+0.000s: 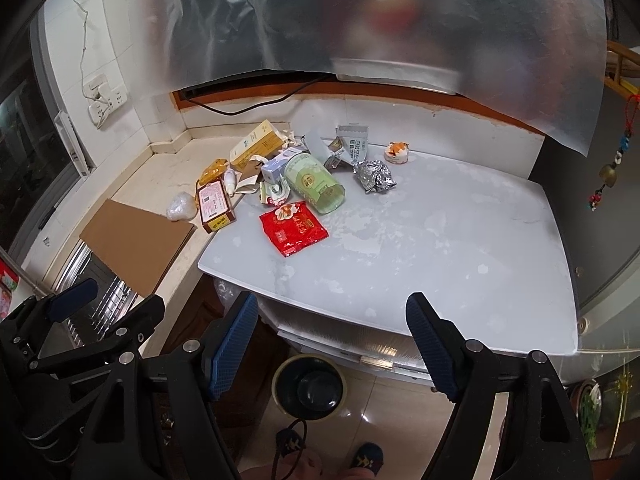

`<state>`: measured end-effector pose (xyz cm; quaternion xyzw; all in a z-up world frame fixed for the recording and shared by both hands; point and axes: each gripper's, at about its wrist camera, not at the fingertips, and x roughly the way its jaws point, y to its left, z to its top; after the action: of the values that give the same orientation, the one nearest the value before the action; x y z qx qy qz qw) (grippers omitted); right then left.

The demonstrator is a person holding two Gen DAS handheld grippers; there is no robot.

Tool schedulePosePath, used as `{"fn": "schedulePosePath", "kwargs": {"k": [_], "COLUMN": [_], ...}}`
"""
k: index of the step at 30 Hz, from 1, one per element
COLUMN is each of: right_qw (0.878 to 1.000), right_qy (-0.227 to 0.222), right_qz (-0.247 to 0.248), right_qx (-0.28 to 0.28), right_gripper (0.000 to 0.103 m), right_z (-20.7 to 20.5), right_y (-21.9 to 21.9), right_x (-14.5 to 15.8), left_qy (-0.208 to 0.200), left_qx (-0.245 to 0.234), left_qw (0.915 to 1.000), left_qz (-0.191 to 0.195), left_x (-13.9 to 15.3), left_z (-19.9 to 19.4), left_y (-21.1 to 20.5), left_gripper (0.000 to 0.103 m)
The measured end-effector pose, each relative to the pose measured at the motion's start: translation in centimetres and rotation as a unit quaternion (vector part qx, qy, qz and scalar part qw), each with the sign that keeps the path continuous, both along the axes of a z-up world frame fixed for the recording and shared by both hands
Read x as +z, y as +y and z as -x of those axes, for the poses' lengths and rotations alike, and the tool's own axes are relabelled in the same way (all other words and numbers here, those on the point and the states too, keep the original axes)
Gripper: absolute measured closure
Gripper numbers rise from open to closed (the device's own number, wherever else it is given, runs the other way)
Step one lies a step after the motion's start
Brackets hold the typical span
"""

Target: Collect trash

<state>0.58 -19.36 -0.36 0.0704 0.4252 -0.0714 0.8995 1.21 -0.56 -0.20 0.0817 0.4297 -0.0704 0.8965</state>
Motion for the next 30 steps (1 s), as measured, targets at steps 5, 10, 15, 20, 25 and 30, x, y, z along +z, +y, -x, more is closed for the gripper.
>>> {"fn": "schedulePosePath", "kwargs": {"k": [5, 10, 15, 20, 25, 30], "right_qw": [1.0, 1.0, 1.0, 1.0, 1.0, 1.0], "right_qy": [0.001, -0.001, 0.0, 0.0, 0.0, -0.001], "right_qz": [0.0, 0.004, 0.003, 0.002, 0.001, 0.001], "right_qx": [-0.005, -0.006, -0.005, -0.003, -0.002, -0.001], "right_gripper": [0.026, 0.027, 0.027, 0.028, 0.028, 0.028], "right_z": [-0.1, -0.08, -0.15, -0.15, -0.15, -0.19], "right_y": [0.03, 0.08, 0.02, 0.15, 0.26, 0.33], "right_x": [-0.07, 0.06, 0.18, 0.29, 0.35, 0.39], "left_qy": [0.002, 0.001, 0.002, 0.003, 0.003, 0.003], "left_qx": [-0.003, -0.004, -0.004, -0.003, -0.004, -0.003], "left_qw": [1.0, 1.0, 1.0, 1.0, 1.0, 1.0], "left_qz": [0.001, 0.006, 0.005, 0.007, 0.007, 0.008], "left_x": [-0.03, -0.04, -0.01, 0.03, 0.06, 0.08], "left_z": [-0.31, -0.47, -0.54, -0.5, -0.51, -0.49], "left_y": [0.02, -0.05, -0.04, 0.04, 0.18, 0.22], "left_gripper": [0.027, 0.027, 0.027, 0.027, 0.027, 0.027]}}
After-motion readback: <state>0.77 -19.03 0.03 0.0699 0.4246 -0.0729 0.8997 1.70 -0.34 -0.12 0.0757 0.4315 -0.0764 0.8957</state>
